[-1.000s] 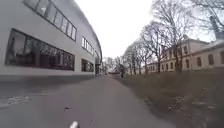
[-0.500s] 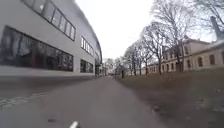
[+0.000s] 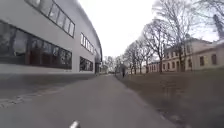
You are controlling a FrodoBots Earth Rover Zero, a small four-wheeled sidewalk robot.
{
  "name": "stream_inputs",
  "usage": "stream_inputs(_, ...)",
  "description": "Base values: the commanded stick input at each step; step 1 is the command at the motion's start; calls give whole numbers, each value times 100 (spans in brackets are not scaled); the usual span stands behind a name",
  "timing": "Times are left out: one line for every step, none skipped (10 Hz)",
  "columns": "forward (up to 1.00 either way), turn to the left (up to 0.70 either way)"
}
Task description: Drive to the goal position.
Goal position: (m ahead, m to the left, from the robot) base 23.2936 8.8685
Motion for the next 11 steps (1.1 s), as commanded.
stream_inputs(100,0)
stream_inputs(100,0)
stream_inputs(100,0)
stream_inputs(100,0)
stream_inputs(100,0)
stream_inputs(100,0)
stream_inputs(100,0)
stream_inputs(100,0)
stream_inputs(100,0)
stream_inputs(100,0)
stream_inputs(100,0)
